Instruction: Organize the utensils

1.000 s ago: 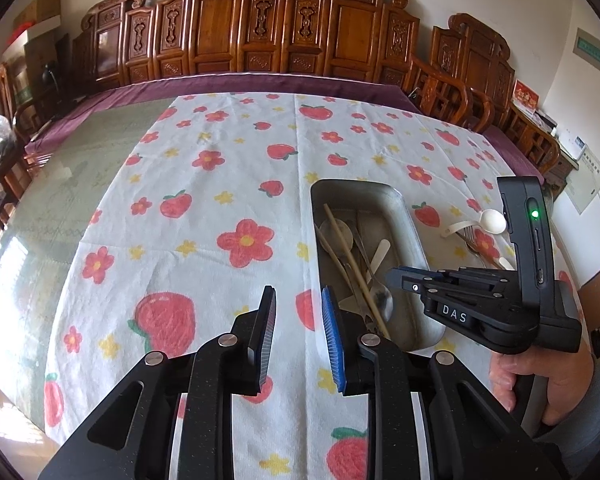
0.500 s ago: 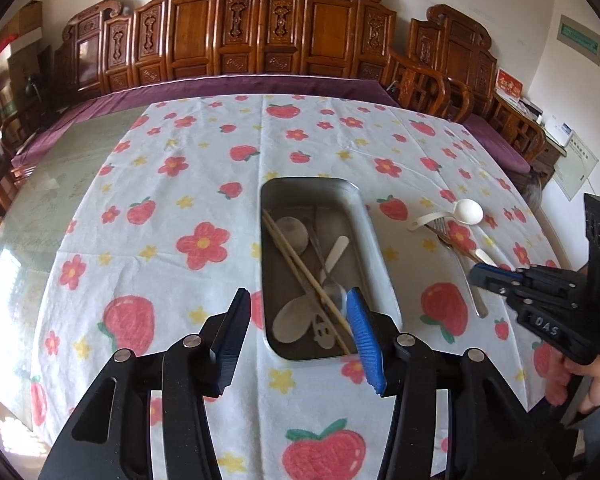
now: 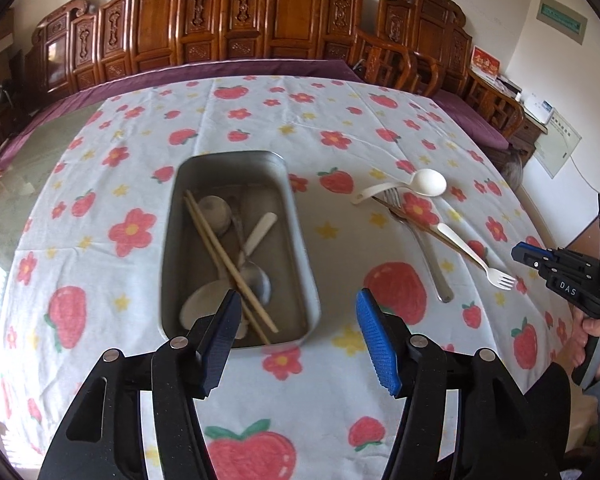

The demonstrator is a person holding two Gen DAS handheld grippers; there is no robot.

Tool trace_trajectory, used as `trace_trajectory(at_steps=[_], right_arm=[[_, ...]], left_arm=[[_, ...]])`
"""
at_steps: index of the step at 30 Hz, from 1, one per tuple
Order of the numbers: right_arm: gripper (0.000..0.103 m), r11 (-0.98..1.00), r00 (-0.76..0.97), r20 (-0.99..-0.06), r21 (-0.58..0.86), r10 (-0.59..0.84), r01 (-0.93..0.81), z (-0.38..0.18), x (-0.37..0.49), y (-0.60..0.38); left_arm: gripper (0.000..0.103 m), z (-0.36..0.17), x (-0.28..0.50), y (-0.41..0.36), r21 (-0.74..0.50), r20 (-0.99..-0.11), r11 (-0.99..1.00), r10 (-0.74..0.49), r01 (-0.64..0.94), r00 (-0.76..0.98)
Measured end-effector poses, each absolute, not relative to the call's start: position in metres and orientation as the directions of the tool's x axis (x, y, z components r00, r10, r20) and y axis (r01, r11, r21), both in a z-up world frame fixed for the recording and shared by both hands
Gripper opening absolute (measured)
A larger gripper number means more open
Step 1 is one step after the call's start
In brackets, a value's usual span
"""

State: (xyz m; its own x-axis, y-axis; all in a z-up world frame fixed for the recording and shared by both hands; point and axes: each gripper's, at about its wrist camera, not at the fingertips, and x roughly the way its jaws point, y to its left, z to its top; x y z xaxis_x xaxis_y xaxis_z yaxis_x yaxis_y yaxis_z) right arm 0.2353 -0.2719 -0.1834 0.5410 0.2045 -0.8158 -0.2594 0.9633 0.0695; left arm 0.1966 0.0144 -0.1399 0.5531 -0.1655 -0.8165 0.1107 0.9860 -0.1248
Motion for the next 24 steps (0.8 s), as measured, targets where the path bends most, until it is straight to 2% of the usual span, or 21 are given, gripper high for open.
trace_trajectory(at_steps=[11, 14, 24], right_arm=[[0.016, 0.959, 0.464, -0.866, 0.056, 0.185, -0.279, -0.217, 0.256, -0.279], [0.022, 0.949, 0.432, -0.882, 0.049, 0.188, -0.313, -0.229, 0.266, -0.269], [0.022, 0.932, 0.363, -0.918, 0.021, 0.162, -0.363, -0.244, 0.263, -0.269]], left_arm=[[0.057, -0.154, 0.201, -0.024, -0.111, -0.837, 0.979, -0.184, 0.17, 0.515], [0.057, -0.158, 0.2, -0.029, -0.109, -0.844, 0.979, -0.183, 0.172, 0.504], [0.057, -0.16, 0.196, -0.048, -0.084, -0.853, 0.975, -0.177, 0.206, 0.491]])
